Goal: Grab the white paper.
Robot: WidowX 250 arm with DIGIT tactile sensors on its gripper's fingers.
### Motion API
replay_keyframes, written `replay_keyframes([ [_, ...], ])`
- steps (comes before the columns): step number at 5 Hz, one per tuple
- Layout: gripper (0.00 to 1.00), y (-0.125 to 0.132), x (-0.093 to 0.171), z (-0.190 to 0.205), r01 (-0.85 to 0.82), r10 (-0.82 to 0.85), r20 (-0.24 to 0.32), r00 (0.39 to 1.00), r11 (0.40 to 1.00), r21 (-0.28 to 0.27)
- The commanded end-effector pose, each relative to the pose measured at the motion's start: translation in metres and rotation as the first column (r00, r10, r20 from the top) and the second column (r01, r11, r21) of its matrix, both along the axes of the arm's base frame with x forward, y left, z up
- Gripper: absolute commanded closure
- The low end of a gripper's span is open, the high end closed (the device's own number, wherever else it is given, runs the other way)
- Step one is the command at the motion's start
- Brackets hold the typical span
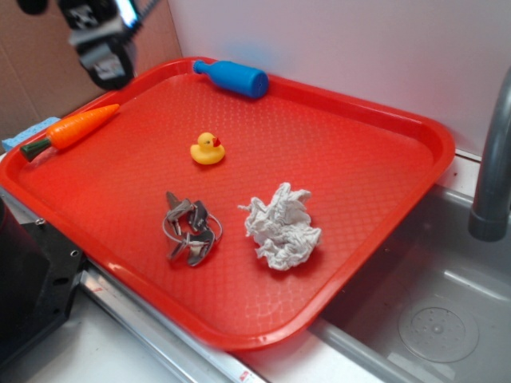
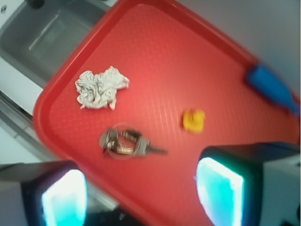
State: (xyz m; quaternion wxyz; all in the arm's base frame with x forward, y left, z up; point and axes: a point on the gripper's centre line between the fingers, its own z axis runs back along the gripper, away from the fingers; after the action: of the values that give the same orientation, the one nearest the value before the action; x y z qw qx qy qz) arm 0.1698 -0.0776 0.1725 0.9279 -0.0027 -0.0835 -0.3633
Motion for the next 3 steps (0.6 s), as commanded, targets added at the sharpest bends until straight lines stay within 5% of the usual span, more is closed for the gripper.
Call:
replay_keyframes([
  [1,0.0,-0.039,0.024,-0.028,0.151,-0.148,0.102,0.984,0.988,-0.022],
  [2,0.0,-0.056,0.032,-0.056,0.134,-0.136,0.061,0.989,0.991,0.025],
  [3,0.0,-0.073,0.033,-0.081,0.148,-0.148,0.032,0.988,0.989,-0.013],
])
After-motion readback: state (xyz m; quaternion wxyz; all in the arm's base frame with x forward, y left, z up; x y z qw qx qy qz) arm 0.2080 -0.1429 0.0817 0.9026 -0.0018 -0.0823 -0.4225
